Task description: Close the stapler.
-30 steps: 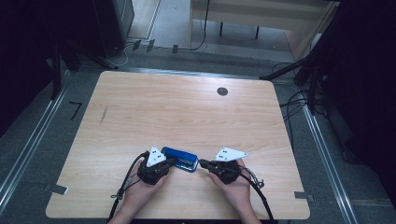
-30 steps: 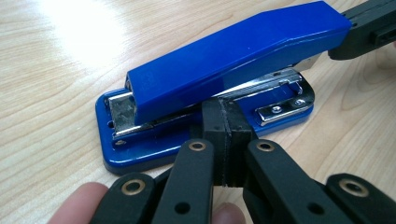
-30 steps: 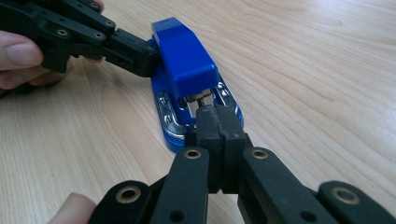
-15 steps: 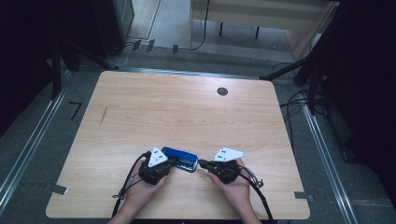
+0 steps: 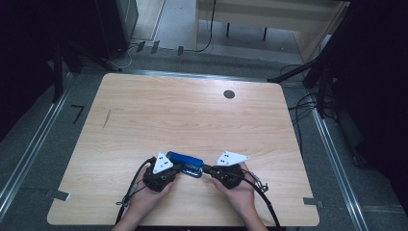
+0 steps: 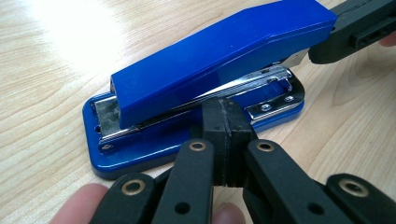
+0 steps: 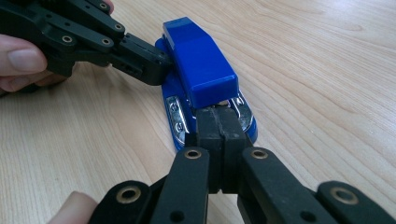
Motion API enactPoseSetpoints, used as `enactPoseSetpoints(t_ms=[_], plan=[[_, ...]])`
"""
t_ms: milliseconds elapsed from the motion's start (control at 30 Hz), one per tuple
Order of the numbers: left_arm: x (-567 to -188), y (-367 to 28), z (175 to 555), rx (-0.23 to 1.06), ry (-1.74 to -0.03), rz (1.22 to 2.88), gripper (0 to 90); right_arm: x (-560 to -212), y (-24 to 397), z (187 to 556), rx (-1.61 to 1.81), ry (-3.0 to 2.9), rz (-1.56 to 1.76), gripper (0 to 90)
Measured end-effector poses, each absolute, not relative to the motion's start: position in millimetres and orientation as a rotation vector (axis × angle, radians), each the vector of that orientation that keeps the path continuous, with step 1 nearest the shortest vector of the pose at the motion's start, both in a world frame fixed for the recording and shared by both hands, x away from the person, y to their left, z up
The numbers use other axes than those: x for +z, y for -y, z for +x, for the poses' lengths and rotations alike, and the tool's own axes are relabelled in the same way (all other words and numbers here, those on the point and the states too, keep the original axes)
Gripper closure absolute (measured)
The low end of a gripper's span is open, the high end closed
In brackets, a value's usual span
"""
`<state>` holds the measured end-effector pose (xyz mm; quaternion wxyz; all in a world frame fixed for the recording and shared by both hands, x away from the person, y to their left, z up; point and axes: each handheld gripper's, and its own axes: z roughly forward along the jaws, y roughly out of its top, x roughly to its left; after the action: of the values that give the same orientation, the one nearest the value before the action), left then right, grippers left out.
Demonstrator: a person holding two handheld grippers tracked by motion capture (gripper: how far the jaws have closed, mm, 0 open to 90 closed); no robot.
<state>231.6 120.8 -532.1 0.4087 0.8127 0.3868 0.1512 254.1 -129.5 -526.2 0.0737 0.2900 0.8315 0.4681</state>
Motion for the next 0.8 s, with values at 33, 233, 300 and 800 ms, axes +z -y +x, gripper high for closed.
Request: enactPoseSetpoints(t_ms=[33, 233, 300, 800], plan=[[-532.2, -120.6, 231.6, 0.382, -0.975, 2.047, 90.0, -526.1, 129.6, 254.0, 1.408, -2.495, 0.875, 90.0], [-532.2, -119.9, 231.0, 0.391, -0.971, 2.049, 90.0, -525.4, 129.4, 253.3, 1.409, -2.492, 0.878, 90.0], [-532.2, -119.9, 231.0, 0.392, -0.971, 2.05, 90.0, -524.9, 129.3, 253.4, 1.415, -2.49, 0.876, 90.0], [-532.8, -120.9, 230.6, 0.365, -0.974, 2.067, 90.0, -511.8, 127.7, 254.4, 1.447, -2.47, 0.86, 90.0]])
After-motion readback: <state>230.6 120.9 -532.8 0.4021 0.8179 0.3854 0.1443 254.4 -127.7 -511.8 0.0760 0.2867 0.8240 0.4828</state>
